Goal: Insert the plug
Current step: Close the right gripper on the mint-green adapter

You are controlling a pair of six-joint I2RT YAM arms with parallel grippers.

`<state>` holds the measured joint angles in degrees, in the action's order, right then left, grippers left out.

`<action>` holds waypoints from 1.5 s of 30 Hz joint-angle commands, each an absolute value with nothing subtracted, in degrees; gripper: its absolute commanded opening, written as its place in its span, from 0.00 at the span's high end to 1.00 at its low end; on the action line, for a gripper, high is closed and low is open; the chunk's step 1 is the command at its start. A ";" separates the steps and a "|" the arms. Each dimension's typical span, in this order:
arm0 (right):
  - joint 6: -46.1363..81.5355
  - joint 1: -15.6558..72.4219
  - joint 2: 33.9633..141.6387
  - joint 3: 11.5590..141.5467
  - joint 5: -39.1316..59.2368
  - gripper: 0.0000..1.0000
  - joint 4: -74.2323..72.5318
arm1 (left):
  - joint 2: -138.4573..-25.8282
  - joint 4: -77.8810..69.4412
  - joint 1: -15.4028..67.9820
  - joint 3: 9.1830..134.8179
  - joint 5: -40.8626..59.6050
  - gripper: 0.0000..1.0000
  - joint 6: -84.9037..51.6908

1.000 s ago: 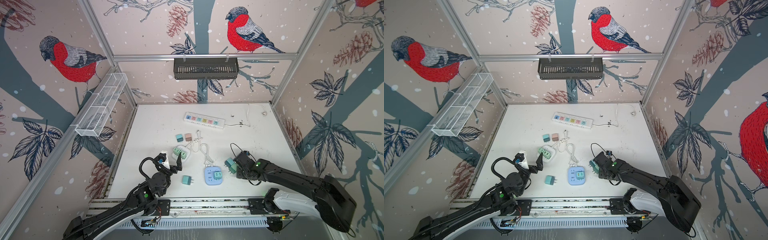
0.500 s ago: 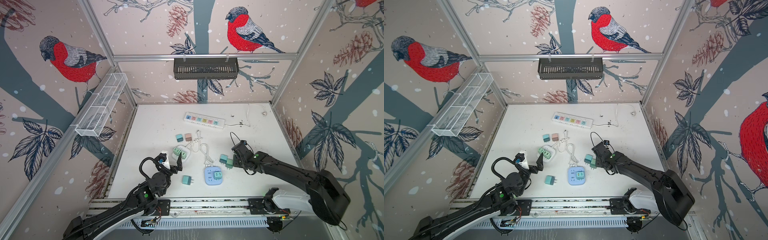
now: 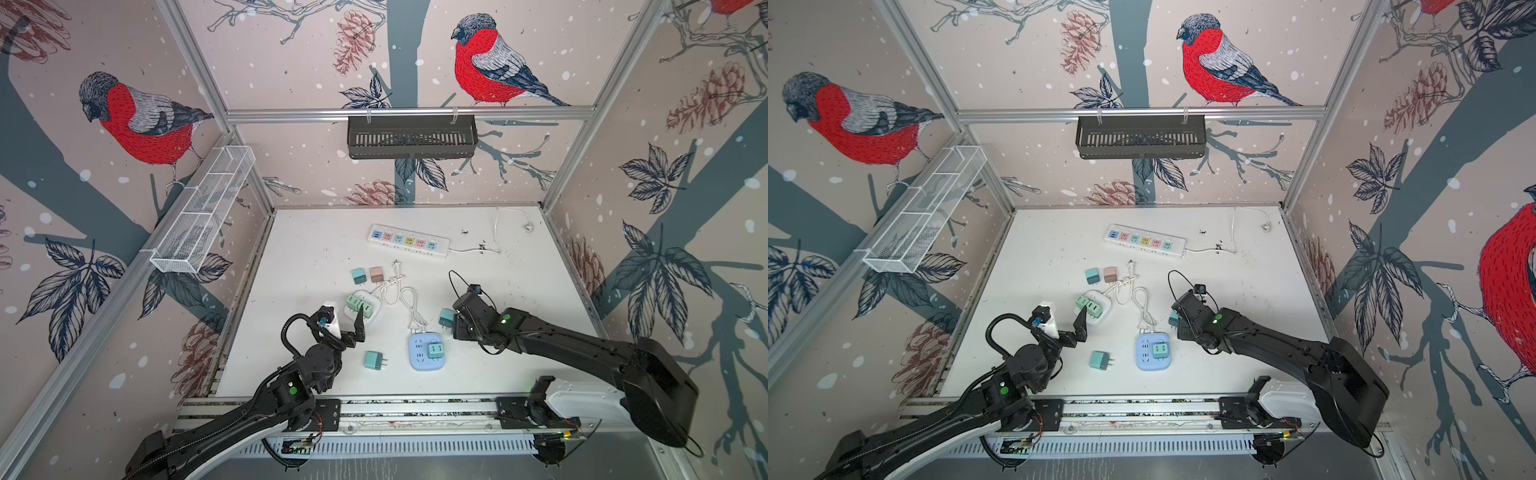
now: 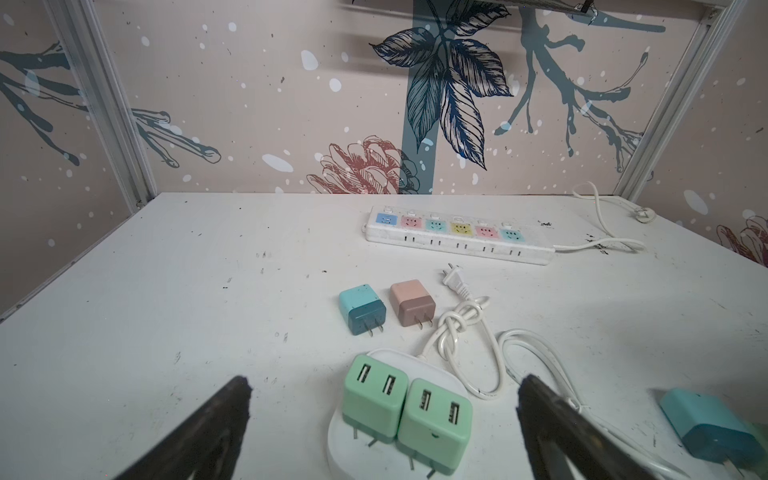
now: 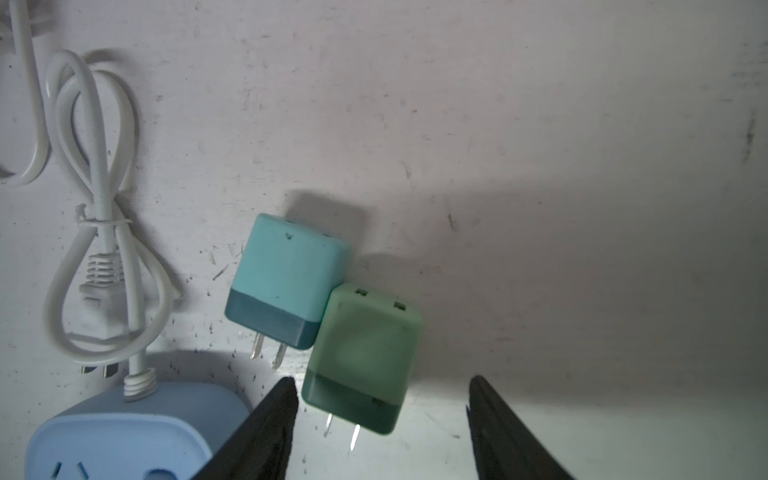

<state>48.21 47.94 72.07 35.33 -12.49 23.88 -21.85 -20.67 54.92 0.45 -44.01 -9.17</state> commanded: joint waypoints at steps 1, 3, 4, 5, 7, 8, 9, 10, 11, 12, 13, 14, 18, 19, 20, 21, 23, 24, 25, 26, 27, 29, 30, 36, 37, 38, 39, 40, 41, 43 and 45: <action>48.65 48.16 74.24 34.94 -11.44 0.33 21.73 | -22.32 -22.67 54.84 1.01 -45.23 0.01 -10.32; 48.44 48.38 75.21 34.87 -11.15 0.33 21.20 | -22.46 -22.76 54.84 1.08 -45.18 0.01 -10.31; 48.43 48.51 75.69 34.83 -11.21 0.33 21.03 | -22.65 -22.84 54.84 1.12 -45.17 0.01 -10.29; 48.43 48.52 76.03 34.87 -11.48 0.33 20.93 | -22.70 -22.83 54.84 1.08 -45.17 0.01 -10.36; 48.43 48.52 76.51 34.80 -11.93 0.33 20.92 | -22.77 -22.92 54.84 1.23 -45.16 0.01 -10.36; 48.43 48.50 76.64 34.70 -12.25 0.34 20.92 | -22.92 -22.90 54.84 1.22 -45.07 0.01 -10.36; 48.43 48.50 76.81 34.67 -12.47 0.35 21.07 | -22.87 -22.80 54.82 1.22 -45.03 0.01 -10.35; 48.43 48.50 76.88 34.56 -12.94 0.36 21.17 | -22.91 -22.89 54.84 1.20 -45.04 0.01 -10.32; 48.43 48.52 76.99 34.47 -13.37 0.37 21.26 | -22.92 -22.90 54.77 1.21 -45.09 0.01 -10.30; 48.43 48.47 77.00 34.38 -13.89 0.38 21.36 | -22.97 -22.88 54.82 1.22 -45.08 0.01 -10.33; 48.35 48.47 77.15 34.28 -14.28 0.39 21.44 | -23.00 -22.94 54.84 1.21 -45.08 0.01 -10.33; 48.26 48.51 77.35 34.19 -14.64 0.40 21.38 | -23.00 -22.93 54.82 1.16 -45.04 0.01 -10.37; 47.86 48.47 79.16 34.11 -15.56 0.42 20.39 | -23.07 -22.92 54.84 1.19 -45.08 0.01 -10.32; 47.73 48.46 79.93 34.09 -15.48 0.43 19.99 | -23.06 -22.93 54.79 1.21 -45.01 0.01 -10.42; 47.58 48.52 80.33 34.08 -15.39 0.43 19.58 | -23.07 -22.93 54.83 1.20 -45.20 0.01 -10.52; 47.39 48.45 80.83 34.10 -15.22 0.45 19.12 | -23.11 -22.87 54.84 1.21 -45.27 0.01 -10.84; 47.24 48.52 81.59 34.01 -15.21 0.47 18.68 | -22.98 -22.94 54.84 1.10 -45.79 0.01 -11.54; 47.16 48.51 81.79 34.01 -15.21 0.48 18.55 | -23.02 -22.96 54.85 1.08 -46.26 0.01 -11.98; 47.09 48.46 81.89 33.86 -15.28 0.49 18.39 | -22.94 -22.93 54.89 1.11 -46.70 0.01 -12.41; 47.07 48.50 81.84 33.75 -15.36 0.50 18.24 | -22.88 -22.77 54.84 1.06 -46.97 0.01 -12.76; 47.11 48.58 81.79 33.50 -15.39 0.53 18.11 | -22.81 -22.70 54.82 1.08 -47.20 0.01 -13.13; 47.26 48.55 81.26 33.01 -15.47 0.56 17.82 | -22.68 -22.46 54.84 1.10 -47.29 0.01 -13.50; 47.31 48.58 80.93 32.64 -15.51 0.58 17.60 | -22.68 -22.29 54.84 1.16 -47.34 0.01 -13.53; 48.12 48.60 76.65 29.75 -16.23 0.68 15.76 | -23.01 -21.42 54.84 1.65 -47.00 0.01 -13.81; 48.40 48.55 75.33 29.23 -16.78 0.69 15.65 | -23.11 -21.27 54.84 1.87 -46.82 0.01 -13.89; 48.66 48.60 73.82 28.74 -17.47 0.70 15.68 | -23.40 -21.15 54.84 2.03 -46.59 0.01 -13.89; 48.95 48.58 72.24 28.19 -18.60 0.70 15.84 | -23.66 -21.25 54.84 2.27 -46.25 0.01 -13.87; 49.34 48.67 69.26 27.76 -20.08 0.71 16.20 | -23.84 -21.63 54.84 2.35 -45.59 0.01 -13.51; 49.48 48.68 67.22 27.46 -21.37 0.72 16.43 | -23.87 -21.63 54.84 2.53 -44.81 0.01 -13.25; 49.79 49.06 62.10 26.99 -24.93 0.73 16.68 | -23.56 -20.07 54.80 3.63 -42.90 0.01 -13.50; 50.17 49.80 57.24 26.89 -28.05 0.74 15.83 | -22.72 -18.40 54.84 4.82 -40.83 0.01 -14.36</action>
